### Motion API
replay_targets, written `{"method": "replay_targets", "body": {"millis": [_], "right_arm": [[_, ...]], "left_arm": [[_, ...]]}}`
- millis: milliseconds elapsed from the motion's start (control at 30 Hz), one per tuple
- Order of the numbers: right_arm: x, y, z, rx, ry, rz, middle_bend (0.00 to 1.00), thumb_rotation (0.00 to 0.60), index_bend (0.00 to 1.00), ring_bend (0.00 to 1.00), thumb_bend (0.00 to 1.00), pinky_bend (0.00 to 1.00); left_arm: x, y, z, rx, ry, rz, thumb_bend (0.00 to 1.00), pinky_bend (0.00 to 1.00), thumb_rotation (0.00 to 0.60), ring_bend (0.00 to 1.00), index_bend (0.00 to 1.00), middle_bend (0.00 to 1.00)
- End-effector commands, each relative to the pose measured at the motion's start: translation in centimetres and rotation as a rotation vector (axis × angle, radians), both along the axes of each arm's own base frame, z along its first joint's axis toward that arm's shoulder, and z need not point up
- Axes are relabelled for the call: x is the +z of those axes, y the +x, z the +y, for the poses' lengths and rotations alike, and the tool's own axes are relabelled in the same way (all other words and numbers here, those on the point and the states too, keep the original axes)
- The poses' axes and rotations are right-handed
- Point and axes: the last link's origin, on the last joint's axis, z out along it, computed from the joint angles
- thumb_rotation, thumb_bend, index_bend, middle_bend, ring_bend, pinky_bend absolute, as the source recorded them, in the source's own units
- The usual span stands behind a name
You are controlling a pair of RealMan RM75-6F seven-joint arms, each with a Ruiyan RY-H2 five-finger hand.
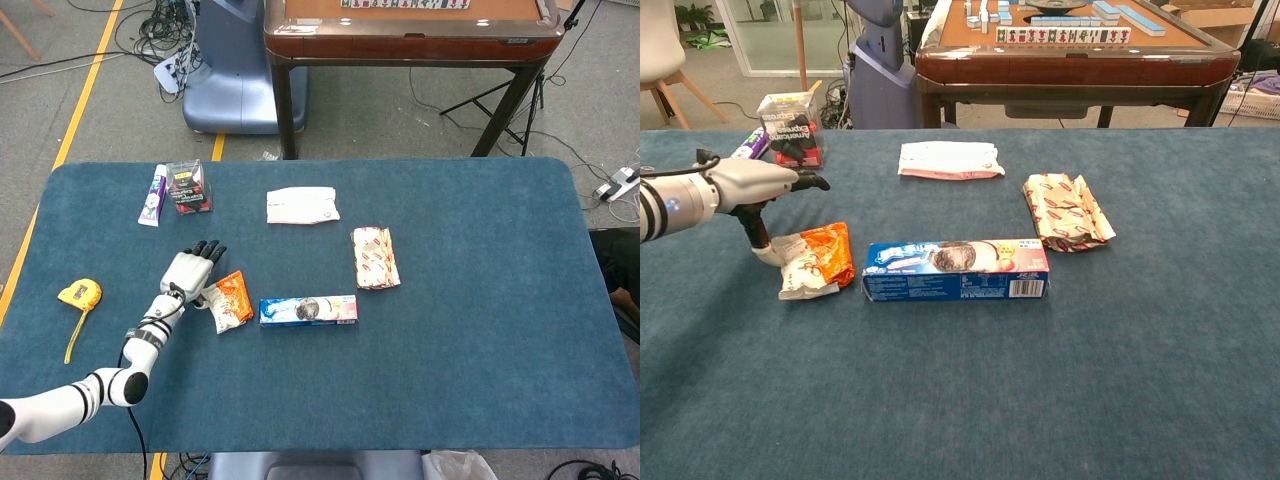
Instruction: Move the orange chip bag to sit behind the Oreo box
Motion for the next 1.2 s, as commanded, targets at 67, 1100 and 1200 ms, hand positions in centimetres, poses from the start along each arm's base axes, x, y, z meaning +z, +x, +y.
{"method": "replay_targets", "body": {"millis": [67, 1100, 1200], "right_arm": [[-0.1, 0.1, 0.0, 0.002, 0.003, 0.001, 0.4, 0.6, 0.32, 0.34, 0.0, 0.49], [0.1, 0.1, 0.2, 0.004, 0.001, -0.001, 0.4, 0.6, 0.32, 0.34, 0.0, 0.49], [0.0, 0.1, 0.2, 0.005, 0.001, -0.002, 0.4, 0.6, 0.32, 0.34, 0.0, 0.49]], "left_arm": [[1.4, -0.1, -1.5, -0.017, -0.005, 0.026, 0.04, 0.21, 0.6, 0.0, 0.0, 0.0], [0.2, 4.4, -5.5, -0.035, -0.144, -0.042, 0.04, 0.04, 0.6, 0.0, 0.0, 0.0], [-0.1, 4.0, -5.2, -0.042, -0.12, -0.03, 0.04, 0.0, 0.6, 0.0, 0.0, 0.0]]}}
